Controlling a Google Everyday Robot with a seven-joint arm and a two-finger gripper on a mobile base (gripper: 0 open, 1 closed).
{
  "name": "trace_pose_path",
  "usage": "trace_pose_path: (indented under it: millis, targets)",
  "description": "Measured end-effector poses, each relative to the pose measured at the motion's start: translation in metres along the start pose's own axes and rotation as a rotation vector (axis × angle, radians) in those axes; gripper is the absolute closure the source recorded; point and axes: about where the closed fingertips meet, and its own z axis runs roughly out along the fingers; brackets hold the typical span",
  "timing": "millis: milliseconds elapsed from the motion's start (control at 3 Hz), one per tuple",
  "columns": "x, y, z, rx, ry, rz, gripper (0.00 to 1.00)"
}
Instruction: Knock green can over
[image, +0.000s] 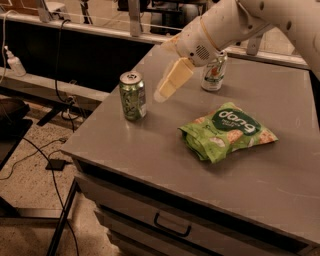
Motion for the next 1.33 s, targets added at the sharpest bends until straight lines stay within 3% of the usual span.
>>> trace_pose_path:
  millis: [333,667,1000,1333]
  targets:
    - [-0.006,0.01,0.012,0.015,-0.153,0.049,0.0]
    - [-0.02,0.014,0.024,0.104,-0.341,0.108,0.0]
    - [-0.026,0.008,0.041,0.179,-0.425,0.126,0.0]
    - [-0.023,0.002,0.054,0.225,-0.449,0.11,0.0]
